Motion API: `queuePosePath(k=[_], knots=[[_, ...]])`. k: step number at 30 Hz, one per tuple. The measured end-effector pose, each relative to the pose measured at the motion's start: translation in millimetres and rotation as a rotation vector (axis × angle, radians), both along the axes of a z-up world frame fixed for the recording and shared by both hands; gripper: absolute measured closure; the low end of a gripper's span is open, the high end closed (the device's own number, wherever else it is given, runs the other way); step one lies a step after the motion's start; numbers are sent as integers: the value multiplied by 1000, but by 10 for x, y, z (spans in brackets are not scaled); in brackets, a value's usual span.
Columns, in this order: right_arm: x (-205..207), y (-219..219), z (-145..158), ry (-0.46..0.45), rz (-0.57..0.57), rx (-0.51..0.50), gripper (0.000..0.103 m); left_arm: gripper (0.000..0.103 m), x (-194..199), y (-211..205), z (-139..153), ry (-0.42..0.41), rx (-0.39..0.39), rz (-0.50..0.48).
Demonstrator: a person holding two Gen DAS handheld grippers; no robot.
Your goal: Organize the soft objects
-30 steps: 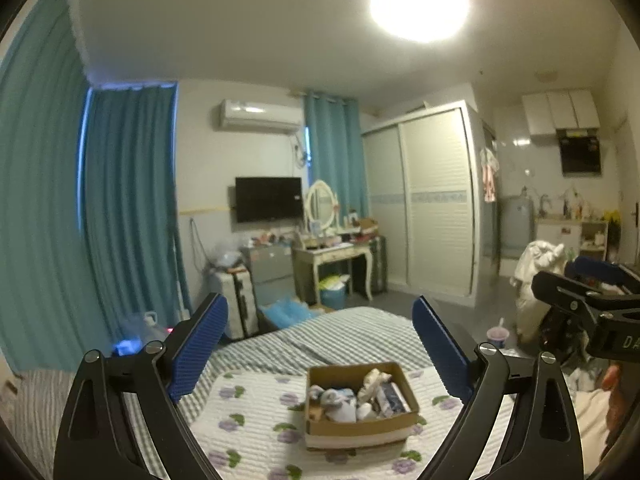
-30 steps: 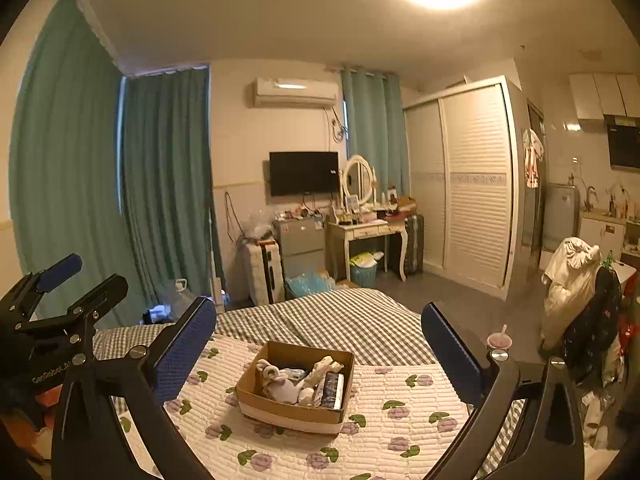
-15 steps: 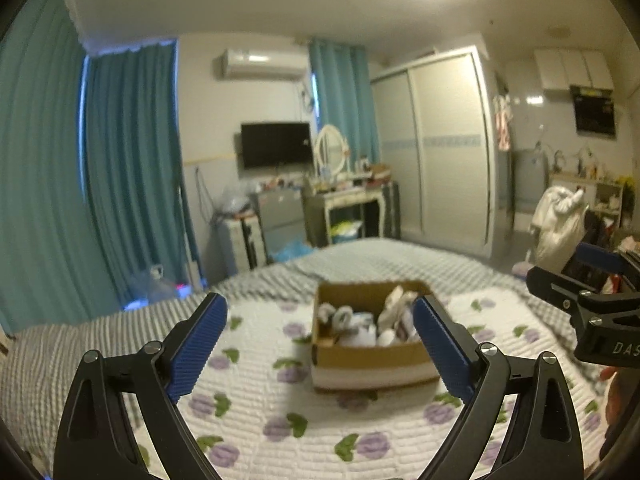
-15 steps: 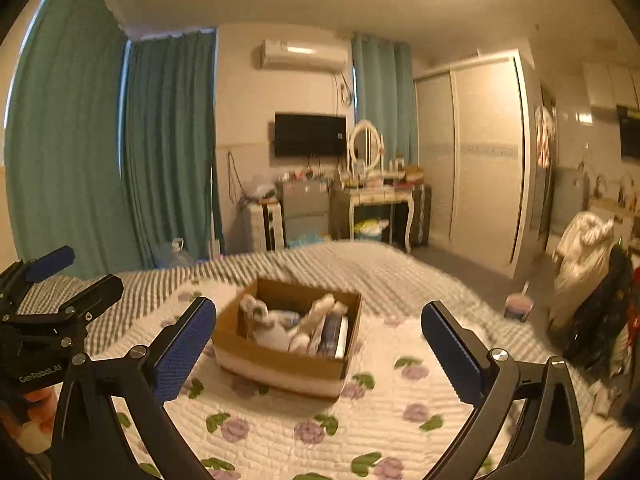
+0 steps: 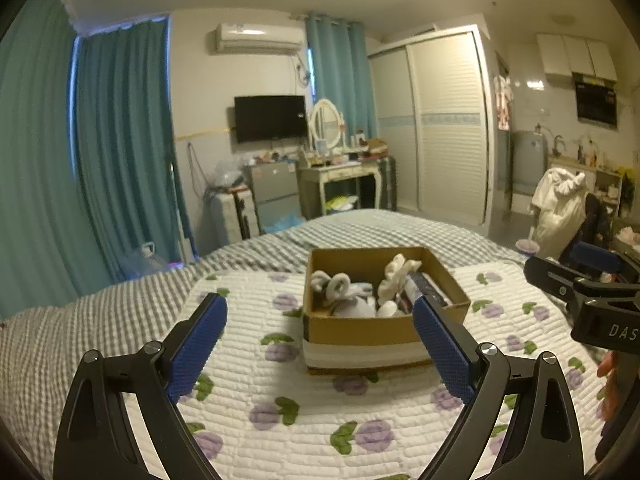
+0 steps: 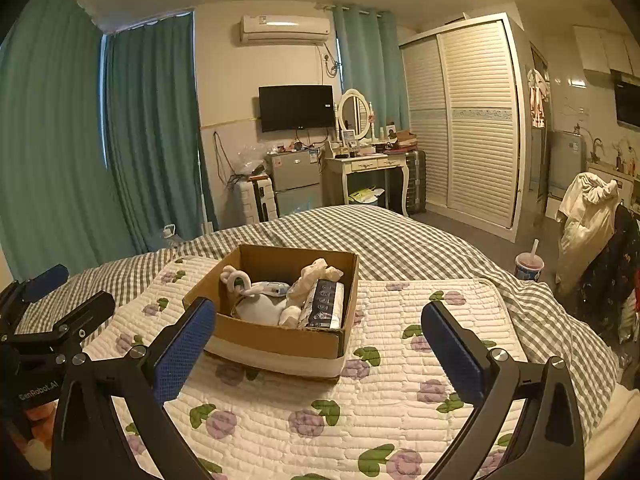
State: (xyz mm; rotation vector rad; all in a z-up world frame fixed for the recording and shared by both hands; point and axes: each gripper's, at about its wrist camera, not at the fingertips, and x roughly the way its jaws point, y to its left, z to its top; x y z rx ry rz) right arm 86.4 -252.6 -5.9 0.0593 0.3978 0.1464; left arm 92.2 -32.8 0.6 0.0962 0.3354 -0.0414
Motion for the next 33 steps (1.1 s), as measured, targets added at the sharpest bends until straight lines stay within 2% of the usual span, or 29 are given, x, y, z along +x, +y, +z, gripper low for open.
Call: queuePosePath(k=[19, 33], knots=[[18, 43, -58, 20, 9, -3, 0, 7, 57, 110, -34, 24, -53, -4], [-1, 47, -50, 25, 3, 4, 0, 7, 56, 111, -42, 40, -50, -17]])
